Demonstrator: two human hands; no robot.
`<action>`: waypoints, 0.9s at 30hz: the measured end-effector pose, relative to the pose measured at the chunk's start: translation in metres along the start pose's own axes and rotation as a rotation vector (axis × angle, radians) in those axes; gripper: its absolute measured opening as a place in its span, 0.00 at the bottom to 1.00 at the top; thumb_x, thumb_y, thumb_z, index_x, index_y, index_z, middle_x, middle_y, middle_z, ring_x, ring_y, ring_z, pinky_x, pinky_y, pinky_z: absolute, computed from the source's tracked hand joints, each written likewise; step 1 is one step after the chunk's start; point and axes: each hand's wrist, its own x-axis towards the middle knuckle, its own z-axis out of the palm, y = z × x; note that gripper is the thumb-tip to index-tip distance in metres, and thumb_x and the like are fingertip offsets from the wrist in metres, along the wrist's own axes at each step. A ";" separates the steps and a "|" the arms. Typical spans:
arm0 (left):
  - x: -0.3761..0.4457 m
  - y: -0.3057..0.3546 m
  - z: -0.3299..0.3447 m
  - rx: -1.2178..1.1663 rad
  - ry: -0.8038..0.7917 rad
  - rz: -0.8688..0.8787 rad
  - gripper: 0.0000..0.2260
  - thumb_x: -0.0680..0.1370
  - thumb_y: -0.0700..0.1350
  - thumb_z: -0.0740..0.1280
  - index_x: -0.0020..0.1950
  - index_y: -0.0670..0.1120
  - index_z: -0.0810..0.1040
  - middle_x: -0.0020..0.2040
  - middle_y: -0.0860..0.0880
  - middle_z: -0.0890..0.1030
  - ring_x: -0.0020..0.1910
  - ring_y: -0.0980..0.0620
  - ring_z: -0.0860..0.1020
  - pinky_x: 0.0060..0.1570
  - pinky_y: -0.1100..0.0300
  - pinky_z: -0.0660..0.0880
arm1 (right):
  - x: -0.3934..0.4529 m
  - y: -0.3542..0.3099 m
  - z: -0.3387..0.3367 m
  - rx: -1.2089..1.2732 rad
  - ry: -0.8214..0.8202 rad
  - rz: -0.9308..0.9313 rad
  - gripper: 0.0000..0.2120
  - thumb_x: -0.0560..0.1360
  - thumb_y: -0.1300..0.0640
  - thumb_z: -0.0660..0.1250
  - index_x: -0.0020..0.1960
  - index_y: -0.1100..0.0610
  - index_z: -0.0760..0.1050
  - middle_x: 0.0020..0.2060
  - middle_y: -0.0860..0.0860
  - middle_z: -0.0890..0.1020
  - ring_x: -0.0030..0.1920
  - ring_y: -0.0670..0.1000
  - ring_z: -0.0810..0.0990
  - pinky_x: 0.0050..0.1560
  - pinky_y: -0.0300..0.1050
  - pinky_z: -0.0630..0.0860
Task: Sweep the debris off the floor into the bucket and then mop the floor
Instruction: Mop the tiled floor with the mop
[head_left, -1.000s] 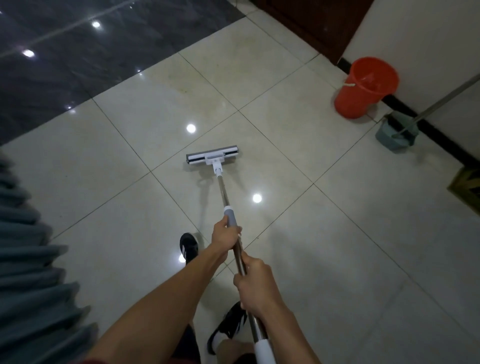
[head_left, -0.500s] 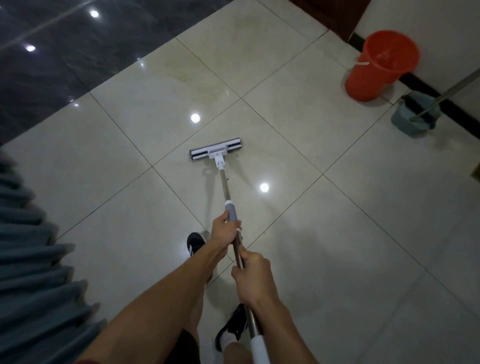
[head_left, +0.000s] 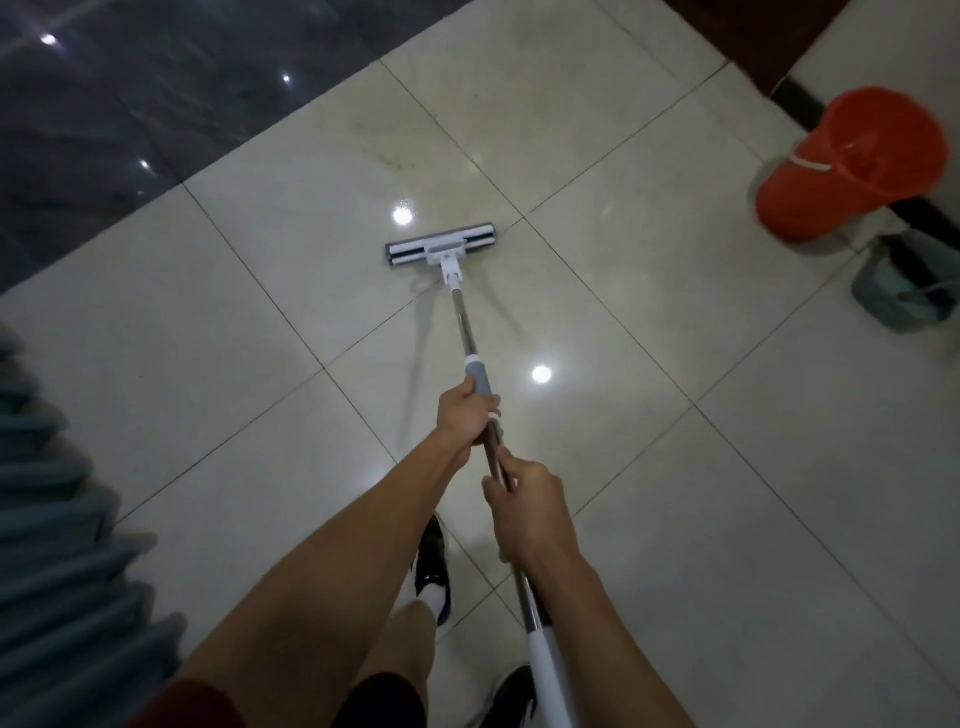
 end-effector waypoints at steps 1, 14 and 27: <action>0.013 0.016 -0.003 0.005 0.006 -0.009 0.14 0.77 0.37 0.72 0.57 0.53 0.78 0.44 0.38 0.82 0.32 0.43 0.79 0.46 0.43 0.83 | 0.014 -0.015 -0.001 0.001 0.005 0.006 0.17 0.81 0.57 0.64 0.69 0.50 0.75 0.36 0.51 0.80 0.32 0.49 0.79 0.39 0.51 0.83; 0.144 0.237 0.008 -0.057 0.040 -0.011 0.16 0.77 0.36 0.72 0.64 0.43 0.79 0.37 0.41 0.80 0.27 0.45 0.79 0.46 0.40 0.83 | 0.210 -0.175 -0.059 -0.061 -0.021 -0.040 0.15 0.81 0.54 0.63 0.67 0.52 0.76 0.43 0.51 0.83 0.42 0.50 0.83 0.48 0.46 0.81; 0.294 0.469 0.003 -0.130 0.079 -0.006 0.09 0.76 0.36 0.73 0.55 0.41 0.80 0.41 0.39 0.80 0.32 0.44 0.79 0.45 0.43 0.84 | 0.420 -0.357 -0.116 -0.053 -0.091 -0.079 0.16 0.82 0.56 0.62 0.69 0.49 0.74 0.37 0.51 0.80 0.31 0.49 0.79 0.37 0.48 0.83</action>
